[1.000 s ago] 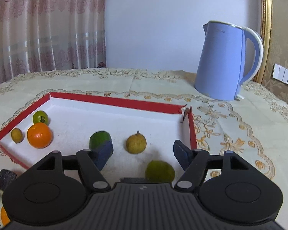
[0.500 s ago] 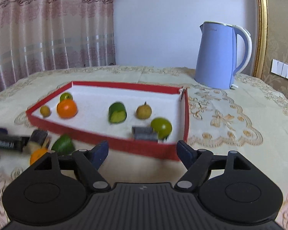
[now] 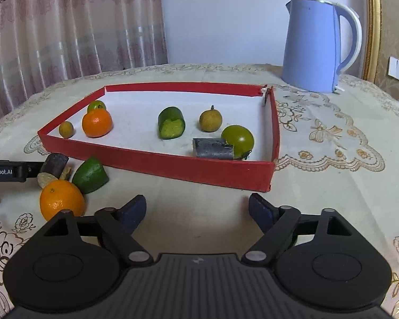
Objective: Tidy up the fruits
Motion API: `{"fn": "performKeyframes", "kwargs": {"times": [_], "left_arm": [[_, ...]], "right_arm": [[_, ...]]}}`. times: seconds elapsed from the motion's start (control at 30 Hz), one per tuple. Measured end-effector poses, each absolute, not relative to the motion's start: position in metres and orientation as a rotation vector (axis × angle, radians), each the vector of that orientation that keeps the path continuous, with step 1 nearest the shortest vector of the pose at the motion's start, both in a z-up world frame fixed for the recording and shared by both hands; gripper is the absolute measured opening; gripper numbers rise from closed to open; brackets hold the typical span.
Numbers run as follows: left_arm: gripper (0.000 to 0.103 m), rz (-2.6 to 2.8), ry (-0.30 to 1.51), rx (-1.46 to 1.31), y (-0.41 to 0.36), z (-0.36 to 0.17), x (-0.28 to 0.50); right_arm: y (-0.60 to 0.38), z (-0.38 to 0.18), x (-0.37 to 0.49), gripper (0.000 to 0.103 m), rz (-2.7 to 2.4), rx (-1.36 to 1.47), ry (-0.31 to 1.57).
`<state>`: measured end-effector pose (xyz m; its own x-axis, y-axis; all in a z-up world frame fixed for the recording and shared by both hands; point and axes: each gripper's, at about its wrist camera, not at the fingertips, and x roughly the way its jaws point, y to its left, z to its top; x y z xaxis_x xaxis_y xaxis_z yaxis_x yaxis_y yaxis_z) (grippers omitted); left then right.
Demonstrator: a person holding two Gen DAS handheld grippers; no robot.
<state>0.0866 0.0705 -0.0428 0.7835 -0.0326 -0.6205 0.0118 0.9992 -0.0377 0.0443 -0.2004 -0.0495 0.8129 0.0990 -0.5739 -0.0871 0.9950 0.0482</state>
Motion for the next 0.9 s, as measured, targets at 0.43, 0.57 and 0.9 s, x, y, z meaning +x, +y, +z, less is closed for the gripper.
{"fn": "performKeyframes", "kwargs": {"times": [0.43, 0.57, 0.9], "left_arm": [[0.103, -0.16, 0.617, -0.218, 0.078, -0.02, 0.062], [0.103, -0.177, 0.605, -0.192, 0.062, -0.016, 0.061], [0.103, -0.143, 0.649, -0.109, 0.04, -0.028, 0.074]], "right_arm": [[-0.198, -0.051, 0.046, 0.103, 0.108, 0.011, 0.635], [-0.197, -0.05, 0.046, 0.103, 0.107, 0.009, 0.636], [-0.196, -0.052, 0.047, 0.103, 0.102, -0.006, 0.639]]}}
